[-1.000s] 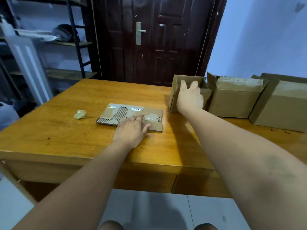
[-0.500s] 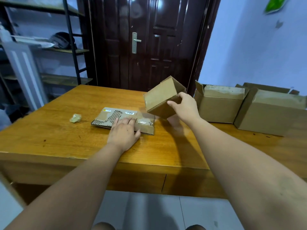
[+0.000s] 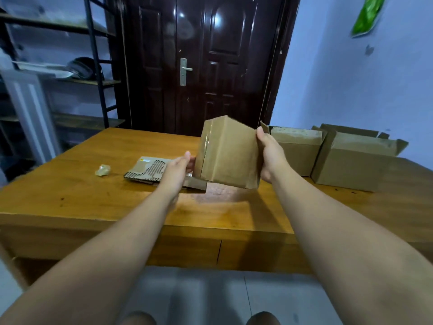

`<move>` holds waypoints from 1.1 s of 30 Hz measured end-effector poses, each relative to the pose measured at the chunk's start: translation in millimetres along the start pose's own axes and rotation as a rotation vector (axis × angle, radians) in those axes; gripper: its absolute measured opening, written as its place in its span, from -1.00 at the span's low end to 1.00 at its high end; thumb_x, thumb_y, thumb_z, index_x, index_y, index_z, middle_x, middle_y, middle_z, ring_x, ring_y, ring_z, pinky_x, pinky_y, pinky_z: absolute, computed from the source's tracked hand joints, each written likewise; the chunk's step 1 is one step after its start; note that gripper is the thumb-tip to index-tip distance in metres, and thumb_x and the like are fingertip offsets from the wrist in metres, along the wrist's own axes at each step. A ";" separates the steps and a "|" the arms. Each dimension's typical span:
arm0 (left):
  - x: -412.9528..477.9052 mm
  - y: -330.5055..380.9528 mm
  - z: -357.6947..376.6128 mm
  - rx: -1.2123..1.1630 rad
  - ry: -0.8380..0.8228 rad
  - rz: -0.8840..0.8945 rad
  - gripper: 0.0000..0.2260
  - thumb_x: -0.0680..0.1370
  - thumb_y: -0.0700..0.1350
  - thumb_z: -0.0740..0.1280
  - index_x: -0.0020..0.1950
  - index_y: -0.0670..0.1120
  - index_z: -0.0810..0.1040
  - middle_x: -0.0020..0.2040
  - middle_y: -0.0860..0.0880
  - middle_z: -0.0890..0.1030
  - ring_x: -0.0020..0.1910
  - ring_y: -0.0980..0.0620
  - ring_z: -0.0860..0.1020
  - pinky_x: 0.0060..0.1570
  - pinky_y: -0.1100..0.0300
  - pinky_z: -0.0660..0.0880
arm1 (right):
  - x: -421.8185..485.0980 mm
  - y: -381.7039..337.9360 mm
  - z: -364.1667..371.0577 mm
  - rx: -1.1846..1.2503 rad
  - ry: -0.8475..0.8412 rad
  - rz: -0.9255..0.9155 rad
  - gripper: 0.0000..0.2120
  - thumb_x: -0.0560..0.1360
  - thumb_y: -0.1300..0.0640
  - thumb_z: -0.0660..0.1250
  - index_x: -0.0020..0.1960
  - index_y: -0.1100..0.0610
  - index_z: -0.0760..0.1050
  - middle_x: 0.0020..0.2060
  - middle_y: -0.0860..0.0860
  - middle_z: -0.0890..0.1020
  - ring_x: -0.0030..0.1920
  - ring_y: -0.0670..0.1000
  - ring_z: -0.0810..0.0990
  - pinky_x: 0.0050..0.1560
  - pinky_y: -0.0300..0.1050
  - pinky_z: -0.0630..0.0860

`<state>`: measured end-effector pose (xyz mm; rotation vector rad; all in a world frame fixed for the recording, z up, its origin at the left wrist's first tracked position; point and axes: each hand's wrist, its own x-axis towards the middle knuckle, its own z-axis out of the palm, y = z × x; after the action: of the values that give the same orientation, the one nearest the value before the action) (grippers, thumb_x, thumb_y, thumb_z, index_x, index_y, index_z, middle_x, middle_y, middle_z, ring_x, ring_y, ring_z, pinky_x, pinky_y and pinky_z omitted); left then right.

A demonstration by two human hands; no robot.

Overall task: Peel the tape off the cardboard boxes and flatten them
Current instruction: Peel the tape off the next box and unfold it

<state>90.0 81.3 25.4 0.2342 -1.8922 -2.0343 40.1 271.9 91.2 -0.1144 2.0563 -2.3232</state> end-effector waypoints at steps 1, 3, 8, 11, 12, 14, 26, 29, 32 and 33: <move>-2.3 3.0 3.3 -0.074 -0.053 -0.072 -0.60 0.64 0.12 0.09 0.22 -0.12 0.53 0.07 -0.03 0.62 0.03 0.06 0.58 0.20 0.13 0.41 | -3.3 -1.9 -1.0 0.057 -0.028 0.040 -0.68 0.54 -0.19 0.29 0.08 0.04 0.57 0.11 0.05 0.65 0.15 0.11 0.60 0.24 0.19 0.47; -6.4 6.2 5.3 -0.183 -0.154 -0.210 -0.46 0.58 0.30 0.03 0.23 -0.06 0.53 0.17 -0.09 0.63 0.18 -0.08 0.57 0.32 -0.09 0.36 | -8.9 -4.2 -3.2 0.104 -0.128 0.123 -0.61 0.54 -0.22 0.25 0.12 0.05 0.59 0.09 0.06 0.66 0.13 0.10 0.61 0.21 0.15 0.50; -14.9 6.1 12.4 -0.332 -0.397 -0.383 -0.38 0.61 0.29 -0.01 -0.12 -0.08 0.70 -0.18 -0.11 0.70 -0.26 -0.10 0.67 -0.20 0.02 0.53 | -24.4 -9.3 7.3 -0.022 -0.283 0.249 -0.51 0.55 -0.24 0.21 0.15 0.15 0.58 -0.01 0.10 0.68 0.03 0.10 0.65 0.01 0.05 0.59; -14.5 2.3 12.0 -0.505 -0.385 -0.396 -0.34 0.49 0.42 0.10 -0.03 -0.09 0.72 0.08 -0.12 0.67 -0.01 -0.09 0.65 0.12 0.04 0.48 | -32.5 -14.3 11.3 -0.217 -0.303 0.234 -0.61 0.64 0.00 0.17 -0.21 0.25 0.49 -0.47 0.07 0.63 -0.47 -0.04 0.63 -0.50 -0.28 0.51; -11.2 -1.3 9.6 -0.541 -0.350 -0.396 -0.29 0.41 0.49 0.13 0.05 -0.08 0.70 0.15 -0.11 0.63 0.04 -0.08 0.59 0.14 0.09 0.48 | -30.2 -12.8 9.0 -0.242 -0.318 0.211 -0.61 0.66 0.09 0.12 -0.28 0.23 0.42 -0.55 0.06 0.57 -0.57 -0.06 0.56 -0.61 -0.34 0.42; -7.9 -6.8 5.8 -0.560 -0.311 -0.424 -0.23 0.32 0.57 0.11 -0.01 -0.05 0.70 0.01 -0.05 0.61 -0.12 -0.01 0.51 -0.04 0.16 0.51 | -36.2 -14.5 4.9 -0.324 -0.341 0.201 -0.65 0.66 0.20 0.07 -0.29 0.17 0.35 -0.45 0.04 0.53 -0.50 -0.07 0.52 -0.60 -0.34 0.40; -14.3 -13.1 14.5 -0.466 -0.219 -0.374 -0.84 0.59 -0.20 0.24 -0.15 -0.11 0.58 -0.27 -0.06 0.65 -0.34 0.03 0.63 -0.32 0.18 0.58 | -34.9 1.9 -26.2 -0.261 -0.271 0.403 -0.67 0.62 0.21 0.16 -0.32 0.20 0.35 -0.59 0.01 0.50 -0.68 -0.10 0.46 -0.58 -0.26 0.41; -17.5 -11.9 13.0 -0.447 -0.207 -0.338 -0.84 0.60 -0.22 0.24 -0.04 -0.11 0.62 -0.22 -0.10 0.68 -0.32 0.01 0.66 -0.34 0.13 0.60 | -41.0 26.8 -38.6 -0.121 -0.202 0.480 -0.71 0.60 0.09 0.25 -0.25 0.21 0.45 -0.42 0.07 0.59 -0.51 -0.03 0.61 -0.50 -0.27 0.52; -20.1 -9.1 11.6 -0.428 -0.207 -0.339 -0.82 0.63 -0.21 0.21 0.09 -0.16 0.60 -0.19 -0.14 0.69 -0.29 -0.03 0.67 -0.40 0.13 0.62 | -48.8 41.9 -36.7 0.208 -0.157 0.417 -0.73 0.56 -0.03 0.32 0.00 0.19 0.57 -0.21 0.11 0.69 -0.25 0.08 0.71 -0.33 -0.08 0.63; -20.1 -8.5 12.4 -0.420 -0.177 -0.345 -0.82 0.64 -0.20 0.20 0.12 -0.17 0.58 -0.19 -0.15 0.68 -0.29 -0.04 0.66 -0.43 0.13 0.61 | -49.2 45.6 -33.8 0.280 -0.130 0.367 -0.69 0.56 -0.10 0.29 0.04 0.15 0.58 -0.15 0.11 0.70 -0.17 0.08 0.71 -0.23 -0.03 0.64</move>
<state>103.0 100.5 15.9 0.2937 -1.5450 -2.7073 85.5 303.5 40.4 0.1083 1.5223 -2.2706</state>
